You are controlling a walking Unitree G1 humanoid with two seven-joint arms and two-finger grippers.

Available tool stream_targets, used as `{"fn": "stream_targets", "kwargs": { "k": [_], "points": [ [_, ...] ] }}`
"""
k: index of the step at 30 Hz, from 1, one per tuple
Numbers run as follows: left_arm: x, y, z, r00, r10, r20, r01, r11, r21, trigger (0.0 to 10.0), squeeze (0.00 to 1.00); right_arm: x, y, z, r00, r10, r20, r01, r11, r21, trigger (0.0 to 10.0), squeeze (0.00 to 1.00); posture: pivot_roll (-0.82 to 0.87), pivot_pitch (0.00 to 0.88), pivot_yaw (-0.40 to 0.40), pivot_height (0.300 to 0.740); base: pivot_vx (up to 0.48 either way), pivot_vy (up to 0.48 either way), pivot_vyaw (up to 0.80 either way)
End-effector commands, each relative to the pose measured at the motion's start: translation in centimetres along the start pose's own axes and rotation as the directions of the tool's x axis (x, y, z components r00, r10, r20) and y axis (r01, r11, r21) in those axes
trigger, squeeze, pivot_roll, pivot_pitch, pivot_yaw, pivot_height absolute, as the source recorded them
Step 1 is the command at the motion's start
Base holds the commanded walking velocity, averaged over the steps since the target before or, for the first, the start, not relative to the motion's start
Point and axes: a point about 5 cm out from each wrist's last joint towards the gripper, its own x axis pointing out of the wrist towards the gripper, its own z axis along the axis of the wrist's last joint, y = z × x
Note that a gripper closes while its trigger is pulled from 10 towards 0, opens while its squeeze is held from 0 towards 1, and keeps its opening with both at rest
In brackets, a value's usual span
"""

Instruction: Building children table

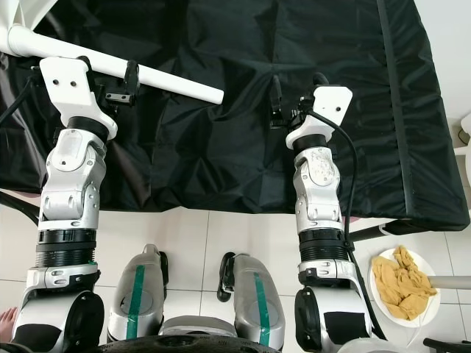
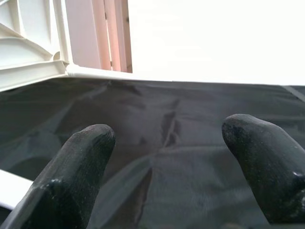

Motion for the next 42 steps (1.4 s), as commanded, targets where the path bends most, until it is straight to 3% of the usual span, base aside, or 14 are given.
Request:
{"fn": "stream_targets", "kwargs": {
  "k": [1, 42],
  "points": [
    [0.02, 0.23, -0.19, 0.997, 0.079, 0.001, -0.079, 0.997, -0.003, 10.0, 0.00, 0.01, -0.47, -0.13, 1.000, -0.016, -0.001, 0.016, 1.000, -0.009, 10.0, 0.00, 0.13, 0.007, -0.077, 0.740, 0.000, 0.000, 0.00],
    [-0.61, -0.04, -0.92, 0.998, 0.062, -0.020, -0.062, 0.998, -0.002, 10.0, 0.00, 0.24, -0.51, -0.20, 1.000, 0.017, 0.008, -0.017, 0.999, -0.039, 10.0, 0.00, 0.13, 0.000, -0.097, 0.740, 0.000, 0.000, 0.00]
  ]
}}
